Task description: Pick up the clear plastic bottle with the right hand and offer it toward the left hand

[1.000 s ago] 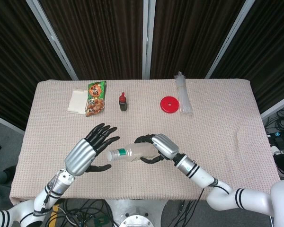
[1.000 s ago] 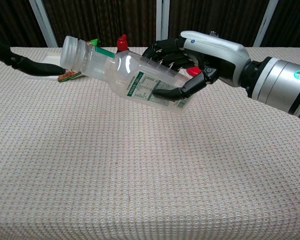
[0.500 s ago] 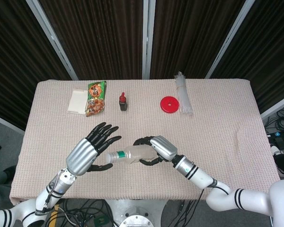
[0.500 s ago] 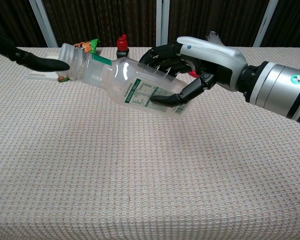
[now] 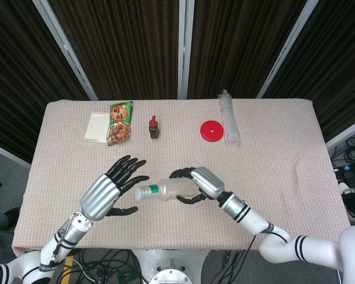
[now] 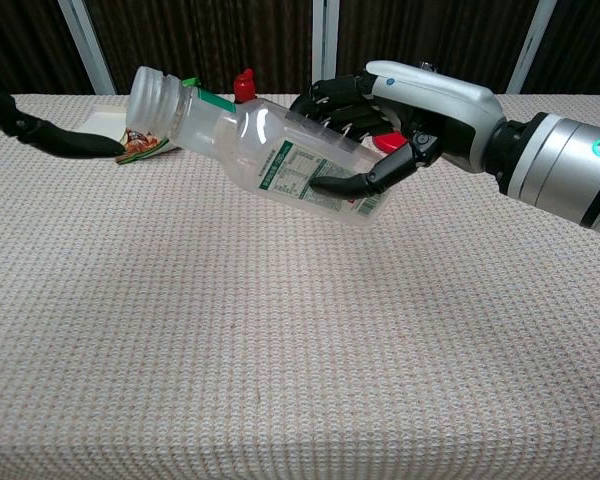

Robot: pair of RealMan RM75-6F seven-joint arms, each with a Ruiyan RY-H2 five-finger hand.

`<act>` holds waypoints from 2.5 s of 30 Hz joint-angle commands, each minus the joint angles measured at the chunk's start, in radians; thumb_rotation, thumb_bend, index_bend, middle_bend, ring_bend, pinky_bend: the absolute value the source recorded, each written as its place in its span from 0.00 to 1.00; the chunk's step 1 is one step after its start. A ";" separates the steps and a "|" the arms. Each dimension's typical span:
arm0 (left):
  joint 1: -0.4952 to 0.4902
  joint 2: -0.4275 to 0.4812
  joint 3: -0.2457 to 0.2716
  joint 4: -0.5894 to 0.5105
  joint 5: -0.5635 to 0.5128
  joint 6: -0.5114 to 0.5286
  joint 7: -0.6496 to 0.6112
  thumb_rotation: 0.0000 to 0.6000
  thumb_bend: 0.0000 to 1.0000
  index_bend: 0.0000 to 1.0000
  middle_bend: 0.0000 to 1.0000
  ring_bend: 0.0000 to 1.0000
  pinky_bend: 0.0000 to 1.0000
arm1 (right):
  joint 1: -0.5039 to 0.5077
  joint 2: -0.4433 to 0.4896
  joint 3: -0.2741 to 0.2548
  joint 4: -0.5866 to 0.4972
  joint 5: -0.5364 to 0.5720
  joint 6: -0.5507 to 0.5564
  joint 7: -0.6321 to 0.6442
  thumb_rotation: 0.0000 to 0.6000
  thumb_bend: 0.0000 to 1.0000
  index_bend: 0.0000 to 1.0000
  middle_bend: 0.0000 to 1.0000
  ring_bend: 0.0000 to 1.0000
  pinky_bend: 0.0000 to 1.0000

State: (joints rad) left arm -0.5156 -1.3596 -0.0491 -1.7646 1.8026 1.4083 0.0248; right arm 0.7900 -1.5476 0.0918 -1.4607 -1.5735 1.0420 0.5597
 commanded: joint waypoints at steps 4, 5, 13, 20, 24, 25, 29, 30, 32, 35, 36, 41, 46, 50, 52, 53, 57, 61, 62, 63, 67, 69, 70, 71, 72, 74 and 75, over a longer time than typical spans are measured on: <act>0.008 -0.005 -0.005 -0.003 -0.021 0.000 -0.007 1.00 0.17 0.32 0.01 0.00 0.00 | -0.003 0.001 0.000 -0.001 -0.002 0.006 0.017 1.00 0.46 0.57 0.51 0.36 0.49; 0.008 -0.007 -0.005 -0.002 -0.022 0.001 -0.007 1.00 0.18 0.32 0.01 0.00 0.00 | -0.003 0.002 0.000 -0.001 -0.002 0.006 0.021 1.00 0.46 0.57 0.51 0.36 0.49; 0.013 -0.018 -0.010 0.002 -0.025 0.008 -0.009 1.00 0.21 0.35 0.01 0.00 0.00 | -0.002 -0.005 0.002 0.004 -0.007 0.013 0.044 1.00 0.46 0.57 0.51 0.36 0.49; 0.015 -0.020 -0.011 0.003 -0.025 0.007 -0.008 1.00 0.23 0.36 0.02 0.00 0.00 | -0.002 -0.007 0.001 0.007 -0.012 0.017 0.053 1.00 0.46 0.57 0.51 0.36 0.49; 0.014 -0.018 -0.011 0.002 -0.023 0.005 -0.011 1.00 0.25 0.37 0.02 0.00 0.00 | 0.000 -0.007 0.001 0.007 -0.013 0.017 0.057 1.00 0.46 0.57 0.51 0.36 0.49; 0.013 -0.019 -0.012 0.002 -0.023 0.004 -0.011 1.00 0.26 0.37 0.02 0.00 0.00 | 0.000 -0.006 0.001 0.007 -0.014 0.017 0.057 1.00 0.46 0.57 0.51 0.36 0.49; 0.012 -0.019 -0.012 0.002 -0.022 0.002 -0.012 1.00 0.29 0.38 0.03 0.00 0.00 | 0.000 -0.007 0.002 0.007 -0.014 0.019 0.060 1.00 0.46 0.57 0.51 0.36 0.49; 0.012 -0.019 -0.012 0.002 -0.022 0.001 -0.012 1.00 0.30 0.39 0.03 0.00 0.00 | 0.000 -0.007 0.002 0.007 -0.014 0.020 0.061 1.00 0.46 0.57 0.51 0.36 0.49; 0.012 -0.023 -0.014 0.003 -0.020 0.006 -0.017 1.00 0.32 0.41 0.04 0.00 0.00 | -0.001 -0.006 0.001 0.007 -0.015 0.021 0.064 1.00 0.46 0.57 0.51 0.36 0.49; 0.013 -0.028 -0.014 0.007 -0.018 0.010 -0.022 1.00 0.34 0.43 0.06 0.00 0.00 | -0.001 -0.007 0.001 0.007 -0.016 0.023 0.067 1.00 0.46 0.58 0.51 0.36 0.49; 0.013 -0.028 -0.014 0.007 -0.019 0.008 -0.022 1.00 0.34 0.44 0.06 0.00 0.00 | -0.001 -0.007 0.001 0.008 -0.017 0.024 0.069 1.00 0.46 0.58 0.51 0.36 0.49; 0.013 -0.031 -0.016 0.007 -0.016 0.014 -0.027 1.00 0.34 0.46 0.07 0.00 0.00 | -0.002 -0.007 -0.001 0.011 -0.019 0.028 0.073 1.00 0.46 0.58 0.52 0.36 0.50; 0.014 -0.034 -0.018 0.009 -0.013 0.020 -0.035 1.00 0.34 0.47 0.08 0.00 0.00 | -0.006 -0.008 -0.001 0.015 -0.021 0.038 0.076 1.00 0.46 0.58 0.52 0.36 0.50; 0.016 -0.034 -0.020 0.013 -0.014 0.026 -0.046 1.00 0.35 0.48 0.09 0.00 0.00 | -0.008 -0.005 -0.001 0.016 -0.020 0.040 0.073 1.00 0.46 0.59 0.52 0.36 0.50; 0.018 -0.031 -0.020 0.015 -0.012 0.031 -0.048 1.00 0.35 0.48 0.09 0.00 0.00 | -0.008 0.000 -0.002 0.015 -0.021 0.039 0.064 1.00 0.46 0.59 0.52 0.36 0.50; 0.019 -0.029 -0.021 0.018 -0.011 0.034 -0.048 1.00 0.34 0.48 0.09 0.00 0.00 | -0.008 0.003 -0.002 0.014 -0.021 0.038 0.058 1.00 0.46 0.59 0.52 0.36 0.50; 0.030 -0.011 -0.028 0.044 -0.024 0.051 -0.052 1.00 0.34 0.48 0.09 0.00 0.00 | -0.014 0.032 -0.008 0.006 -0.016 0.031 0.018 1.00 0.46 0.59 0.52 0.36 0.50; 0.049 0.031 -0.023 0.119 -0.084 0.025 -0.038 1.00 0.35 0.47 0.09 0.00 0.00 | -0.030 0.099 -0.016 -0.015 0.010 0.013 -0.070 1.00 0.46 0.59 0.52 0.36 0.50; 0.050 0.039 -0.018 0.139 -0.101 0.004 -0.028 1.00 0.35 0.47 0.09 0.00 0.00 | -0.034 0.114 -0.017 -0.021 0.018 0.009 -0.090 1.00 0.46 0.59 0.52 0.36 0.50; 0.050 0.046 -0.013 0.159 -0.121 -0.021 -0.013 1.00 0.35 0.47 0.09 0.00 0.00 | -0.038 0.129 -0.018 -0.027 0.027 0.004 -0.109 1.00 0.46 0.59 0.52 0.36 0.50; 0.036 0.051 0.005 0.215 -0.212 -0.152 0.095 1.00 0.35 0.47 0.09 0.00 0.00 | -0.056 0.175 -0.016 -0.052 0.066 -0.009 -0.193 1.00 0.46 0.59 0.51 0.36 0.50; 0.027 0.043 0.008 0.223 -0.247 -0.202 0.137 1.00 0.35 0.47 0.09 0.00 0.00 | -0.060 0.186 -0.016 -0.061 0.079 -0.016 -0.218 1.00 0.46 0.59 0.51 0.36 0.50; 0.020 0.034 0.010 0.228 -0.268 -0.233 0.157 1.00 0.35 0.47 0.09 0.00 0.00 | -0.063 0.191 -0.016 -0.063 0.086 -0.020 -0.237 1.00 0.46 0.59 0.51 0.36 0.50; 0.014 0.028 0.012 0.231 -0.284 -0.257 0.168 1.00 0.35 0.46 0.09 0.00 0.00 | -0.065 0.193 -0.016 -0.064 0.091 -0.023 -0.254 1.00 0.46 0.59 0.51 0.36 0.50; 0.008 0.022 0.013 0.232 -0.301 -0.283 0.178 1.00 0.35 0.46 0.09 0.00 0.00 | -0.067 0.194 -0.016 -0.065 0.096 -0.025 -0.270 1.00 0.46 0.59 0.51 0.36 0.50; -0.005 0.010 0.016 0.232 -0.335 -0.332 0.204 1.00 0.35 0.44 0.09 0.00 0.00 | -0.071 0.194 -0.015 -0.072 0.107 -0.028 -0.297 1.00 0.46 0.59 0.51 0.36 0.50; -0.010 0.003 0.016 0.233 -0.346 -0.346 0.213 1.00 0.35 0.43 0.09 0.00 0.00 | -0.072 0.195 -0.015 -0.076 0.110 -0.032 -0.300 1.00 0.46 0.59 0.51 0.36 0.50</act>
State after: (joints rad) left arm -0.5074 -1.3392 -0.0396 -1.5418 1.4934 1.1029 0.2046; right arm 0.7224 -1.3561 0.0766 -1.5299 -1.4713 1.0164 0.2687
